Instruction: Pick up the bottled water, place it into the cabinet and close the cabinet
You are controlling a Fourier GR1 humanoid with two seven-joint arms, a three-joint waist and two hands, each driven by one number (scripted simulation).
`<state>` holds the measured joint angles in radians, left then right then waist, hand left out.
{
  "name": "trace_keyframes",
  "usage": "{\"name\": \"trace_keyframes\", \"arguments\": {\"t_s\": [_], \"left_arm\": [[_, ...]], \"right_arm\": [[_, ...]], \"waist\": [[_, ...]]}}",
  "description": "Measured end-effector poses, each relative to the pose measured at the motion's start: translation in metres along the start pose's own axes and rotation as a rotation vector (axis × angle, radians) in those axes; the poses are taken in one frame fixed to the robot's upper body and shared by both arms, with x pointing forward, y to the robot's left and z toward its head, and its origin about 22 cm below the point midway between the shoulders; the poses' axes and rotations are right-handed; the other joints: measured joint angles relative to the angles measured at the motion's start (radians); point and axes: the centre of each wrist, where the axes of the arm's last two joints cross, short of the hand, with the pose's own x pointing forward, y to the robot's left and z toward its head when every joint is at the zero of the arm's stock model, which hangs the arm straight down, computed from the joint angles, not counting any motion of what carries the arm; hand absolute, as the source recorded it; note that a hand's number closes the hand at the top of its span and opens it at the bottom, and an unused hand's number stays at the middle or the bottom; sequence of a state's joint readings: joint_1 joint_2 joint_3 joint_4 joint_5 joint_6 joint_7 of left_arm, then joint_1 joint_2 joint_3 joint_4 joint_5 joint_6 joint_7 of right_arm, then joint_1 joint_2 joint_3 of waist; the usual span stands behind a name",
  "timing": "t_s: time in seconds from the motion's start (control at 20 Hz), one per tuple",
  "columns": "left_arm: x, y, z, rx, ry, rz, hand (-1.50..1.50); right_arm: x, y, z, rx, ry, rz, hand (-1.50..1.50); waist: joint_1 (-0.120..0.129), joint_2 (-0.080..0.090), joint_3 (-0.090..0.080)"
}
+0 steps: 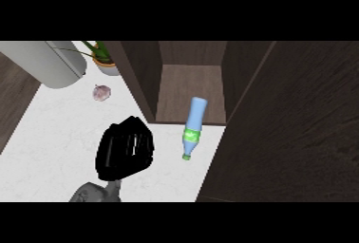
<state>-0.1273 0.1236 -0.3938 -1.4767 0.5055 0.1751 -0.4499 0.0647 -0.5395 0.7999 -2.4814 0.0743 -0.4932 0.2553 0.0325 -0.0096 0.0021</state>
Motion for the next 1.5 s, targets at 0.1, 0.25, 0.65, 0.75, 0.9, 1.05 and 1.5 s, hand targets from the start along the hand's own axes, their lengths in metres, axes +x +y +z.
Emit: {"name": "trace_keyframes", "arguments": {"t_s": [0.1, 0.25, 0.65, 0.75, 0.9, 1.05, 1.5], "left_arm": [[0.011, 0.006, 0.018, 0.007, 0.000, 0.004, 1.50], [0.027, 0.015, 0.042, 0.027, -0.005, -0.001, 1.50], [0.072, 0.029, 0.093, 0.055, -0.037, -0.023, 1.50], [0.080, 0.035, 0.106, 0.063, -0.039, -0.024, 1.50], [0.096, 0.041, 0.124, 0.069, -0.047, -0.033, 1.50], [0.112, 0.046, 0.137, 0.082, -0.051, -0.035, 1.50], [0.134, 0.070, 0.165, 0.105, -0.061, -0.038, 1.50]], "right_arm": [[0.001, 0.004, 0.000, 0.050, 0.011, -0.010, 1.50], [0.003, 0.006, -0.001, 0.117, 0.016, -0.004, 1.50], [0.009, 0.013, -0.018, 0.177, 0.035, 0.001, 1.50], [0.011, 0.018, -0.026, 0.179, 0.024, -0.014, 1.50], [0.018, 0.032, -0.038, 0.195, -0.016, -0.040, 1.50], [0.028, 0.045, -0.057, 0.188, -0.046, -0.067, 1.50], [0.031, 0.058, -0.133, 0.127, -0.030, -0.102, 1.50]], "waist": [[0.002, 0.001, 0.000], [0.002, -0.001, -0.002], [-0.001, 0.000, -0.005], [-0.001, 0.000, -0.005], [0.000, 0.000, -0.005], [-0.002, 0.002, -0.005], [-0.003, 0.008, -0.004]]}}
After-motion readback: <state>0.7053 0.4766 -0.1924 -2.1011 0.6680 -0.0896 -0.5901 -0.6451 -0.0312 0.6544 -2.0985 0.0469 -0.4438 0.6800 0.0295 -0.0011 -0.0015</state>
